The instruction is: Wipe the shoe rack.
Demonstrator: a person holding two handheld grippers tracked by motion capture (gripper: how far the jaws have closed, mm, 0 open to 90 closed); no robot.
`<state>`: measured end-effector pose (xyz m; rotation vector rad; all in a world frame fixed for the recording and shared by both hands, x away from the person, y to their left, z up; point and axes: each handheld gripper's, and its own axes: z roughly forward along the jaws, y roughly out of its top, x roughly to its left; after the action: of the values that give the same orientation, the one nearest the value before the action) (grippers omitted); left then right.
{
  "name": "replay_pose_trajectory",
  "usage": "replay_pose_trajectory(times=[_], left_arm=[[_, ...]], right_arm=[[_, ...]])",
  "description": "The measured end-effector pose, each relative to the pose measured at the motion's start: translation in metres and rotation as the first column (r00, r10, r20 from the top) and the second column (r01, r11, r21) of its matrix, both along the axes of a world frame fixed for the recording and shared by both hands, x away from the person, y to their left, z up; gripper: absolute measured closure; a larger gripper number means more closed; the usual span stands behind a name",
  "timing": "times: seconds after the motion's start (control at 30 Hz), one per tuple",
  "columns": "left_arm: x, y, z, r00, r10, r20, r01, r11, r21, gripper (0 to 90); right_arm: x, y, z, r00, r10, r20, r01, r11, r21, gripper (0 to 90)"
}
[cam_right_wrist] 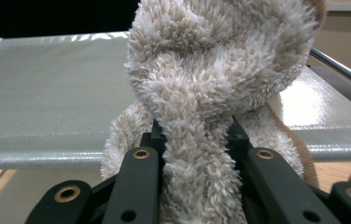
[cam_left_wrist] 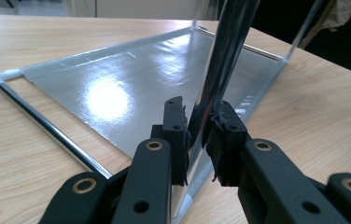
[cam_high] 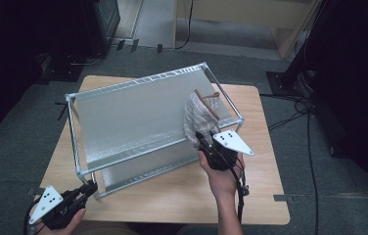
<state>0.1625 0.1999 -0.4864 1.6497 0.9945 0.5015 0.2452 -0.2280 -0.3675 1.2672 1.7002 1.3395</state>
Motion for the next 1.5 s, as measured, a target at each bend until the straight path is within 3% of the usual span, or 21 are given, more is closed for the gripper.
replay_pose_trajectory(times=[0.27, 0.37, 0.43, 0.5, 0.57, 0.67, 0.77, 0.87, 1.0, 1.03, 1.07, 1.13, 1.2, 1.27, 1.33, 1.43, 1.5], left_arm=[[0.000, 0.001, 0.000, 1.0000, 0.005, 0.002, -0.005, 0.9999, 0.009, 78.4], [0.000, 0.001, 0.000, 1.0000, 0.006, 0.001, -0.006, 1.0000, 0.008, 78.4], [0.000, 0.001, 0.000, 1.0000, 0.006, 0.000, -0.006, 0.9999, 0.009, 78.4], [0.000, 0.001, 0.000, 1.0000, 0.005, 0.000, -0.005, 1.0000, 0.005, 78.4], [0.000, 0.001, 0.000, 1.0000, 0.004, 0.001, -0.004, 1.0000, 0.005, 78.3], [0.000, 0.002, 0.000, 1.0000, 0.003, -0.001, -0.003, 1.0000, 0.003, 78.4], [0.002, 0.002, -0.001, 1.0000, 0.004, -0.002, -0.004, 1.0000, -0.004, 78.3], [0.002, 0.002, -0.001, 1.0000, -0.002, -0.002, 0.002, 1.0000, -0.002, 78.2], [0.003, 0.004, -0.001, 0.9999, -0.012, 0.002, 0.012, 0.9999, 0.002, 78.5], [0.003, 0.004, -0.001, 0.9999, -0.014, 0.002, 0.014, 0.9999, 0.000, 78.4], [0.004, 0.004, -0.001, 0.9999, -0.015, 0.002, 0.015, 0.9999, 0.001, 78.4], [0.004, 0.005, -0.001, 0.9999, -0.017, 0.003, 0.017, 0.9999, 0.000, 78.4], [0.004, 0.004, -0.001, 0.9999, -0.016, 0.002, 0.016, 0.9999, 0.001, 78.4], [0.004, 0.005, -0.001, 0.9999, -0.017, 0.002, 0.017, 0.9999, 0.001, 78.4], [0.004, 0.005, -0.001, 0.9998, -0.019, 0.004, 0.019, 0.9998, 0.001, 78.4], [0.004, 0.005, -0.002, 0.9997, -0.024, 0.009, 0.024, 0.9997, 0.001, 78.5], [0.004, 0.006, -0.002, 0.9995, -0.029, 0.010, 0.029, 0.9996, 0.003, 78.5]], right_arm=[[-0.019, -0.017, 0.004, 0.9982, 0.050, -0.033, -0.050, 0.999, 0.004, 73.3], [-0.024, -0.033, 0.003, 0.9995, -0.011, -0.030, 0.011, 1.000, -0.004, 72.8], [-0.026, -0.052, -0.001, 0.9972, -0.070, -0.025, 0.071, 0.997, 0.026, 72.3], [-0.030, -0.072, -0.009, 0.9901, -0.139, -0.017, 0.140, 0.987, 0.074, 71.8], [-0.033, -0.091, -0.018, 0.9766, -0.215, 0.013, 0.212, 0.971, 0.114, 71.3], [-0.043, -0.103, -0.032, 0.9481, -0.292, 0.125, 0.288, 0.956, 0.049, 70.8], [-0.048, -0.104, -0.050, 0.9438, -0.297, 0.145, 0.296, 0.955, 0.026, 69.9], [-0.047, -0.097, -0.069, 0.9333, -0.343, 0.105, 0.349, 0.936, -0.045, 69.3], [-0.044, -0.092, -0.096, 0.9296, -0.367, -0.038, 0.362, 0.927, -0.101, 69.4], [-0.042, -0.092, -0.103, 0.9263, -0.367, -0.085, 0.358, 0.928, -0.104, 69.4], [-0.039, -0.092, -0.112, 0.9219, -0.352, -0.162, 0.340, 0.935, -0.097, 69.3], [-0.035, -0.091, -0.124, 0.9100, -0.325, -0.257, 0.313, 0.946, -0.089, 69.2], [-0.029, -0.086, -0.133, 0.8983, -0.291, -0.329, 0.268, 0.957, -0.114, 69.1], [-0.027, -0.077, -0.133, 0.9032, -0.268, -0.335, 0.242, 0.963, -0.119, 68.9], [-0.027, -0.069, -0.125, 0.9210, -0.251, -0.298, 0.230, 0.968, -0.102, 68.3], [-0.031, -0.066, -0.104, 0.9571, -0.236, -0.168, 0.236, 0.972, -0.017, 67.0], [-0.035, -0.070, -0.085, 0.9645, -0.254, -0.074, 0.258, 0.965, 0.053, 66.6]])
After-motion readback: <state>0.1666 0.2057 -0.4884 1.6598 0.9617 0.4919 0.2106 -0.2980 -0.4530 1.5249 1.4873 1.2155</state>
